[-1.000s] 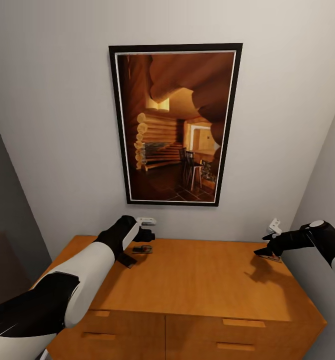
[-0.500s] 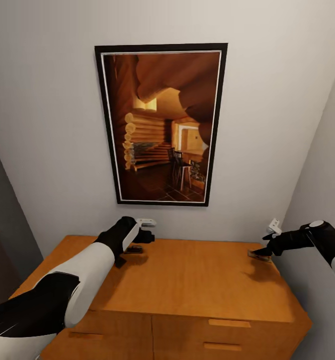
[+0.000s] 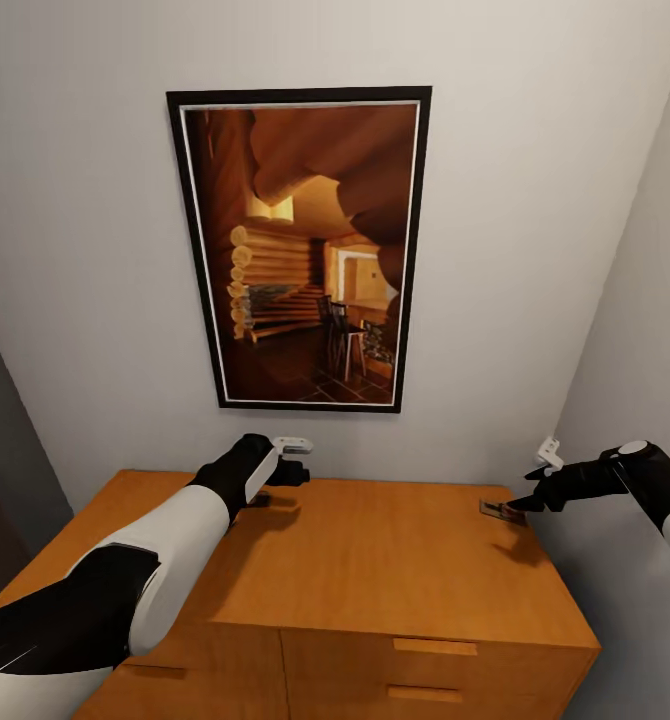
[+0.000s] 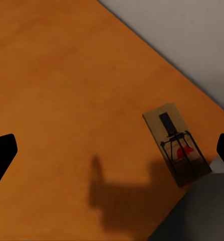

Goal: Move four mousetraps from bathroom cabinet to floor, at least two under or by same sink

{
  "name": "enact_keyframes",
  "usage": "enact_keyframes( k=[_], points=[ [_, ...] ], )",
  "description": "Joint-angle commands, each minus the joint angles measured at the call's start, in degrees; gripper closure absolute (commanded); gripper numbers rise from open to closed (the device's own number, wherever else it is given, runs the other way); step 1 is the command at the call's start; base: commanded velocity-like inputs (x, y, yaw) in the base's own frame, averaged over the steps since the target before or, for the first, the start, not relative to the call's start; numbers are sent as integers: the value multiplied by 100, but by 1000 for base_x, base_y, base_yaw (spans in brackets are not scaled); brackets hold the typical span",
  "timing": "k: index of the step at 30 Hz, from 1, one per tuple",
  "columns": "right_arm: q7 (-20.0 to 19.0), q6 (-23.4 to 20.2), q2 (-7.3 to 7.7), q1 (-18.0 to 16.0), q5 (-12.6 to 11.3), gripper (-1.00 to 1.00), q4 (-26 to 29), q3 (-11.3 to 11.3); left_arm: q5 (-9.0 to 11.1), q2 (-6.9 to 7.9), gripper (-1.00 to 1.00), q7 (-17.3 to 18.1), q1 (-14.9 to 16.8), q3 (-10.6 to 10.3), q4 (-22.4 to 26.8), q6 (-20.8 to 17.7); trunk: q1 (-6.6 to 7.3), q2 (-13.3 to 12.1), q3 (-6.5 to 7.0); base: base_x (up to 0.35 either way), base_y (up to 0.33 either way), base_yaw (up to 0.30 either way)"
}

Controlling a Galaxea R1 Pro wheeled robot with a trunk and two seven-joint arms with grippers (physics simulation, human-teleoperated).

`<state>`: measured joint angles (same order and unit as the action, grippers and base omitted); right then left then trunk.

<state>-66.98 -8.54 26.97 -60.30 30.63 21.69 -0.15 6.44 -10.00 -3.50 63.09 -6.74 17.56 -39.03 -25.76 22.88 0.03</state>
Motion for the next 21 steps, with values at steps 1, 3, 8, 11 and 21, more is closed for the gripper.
enact_keyframes(
  k=[1, 3, 8, 11, 21],
  points=[
    [-25, -60, 1, 1, 4, -100, 11, -3, 59, 0, -100, -37, 1, -29, 6, -19, -2, 4, -3, 0, -13, 0],
    [-25, -60, 1, 1, 4, -100, 11, -3, 59, 0, -100, -37, 1, -29, 7, -15, -2, 4, -3, 0, -9, 0],
    [-25, -60, 1, 1, 4, -100, 11, -3, 59, 0, -100, -37, 1, -29, 3, -10, -2, 4, -3, 0, -4, 0],
    [-25, -60, 1, 1, 4, -100, 11, -3, 59, 0, -100, -37, 1, -29, 3, -9, -2, 4, -3, 0, -1, 0],
    [-29, -60, 1, 1, 4, -100, 11, -4, 59, 0, -100, -37, 1, -29, 2, -8, -2, 4, -3, 0, 0, 0]
  ],
)
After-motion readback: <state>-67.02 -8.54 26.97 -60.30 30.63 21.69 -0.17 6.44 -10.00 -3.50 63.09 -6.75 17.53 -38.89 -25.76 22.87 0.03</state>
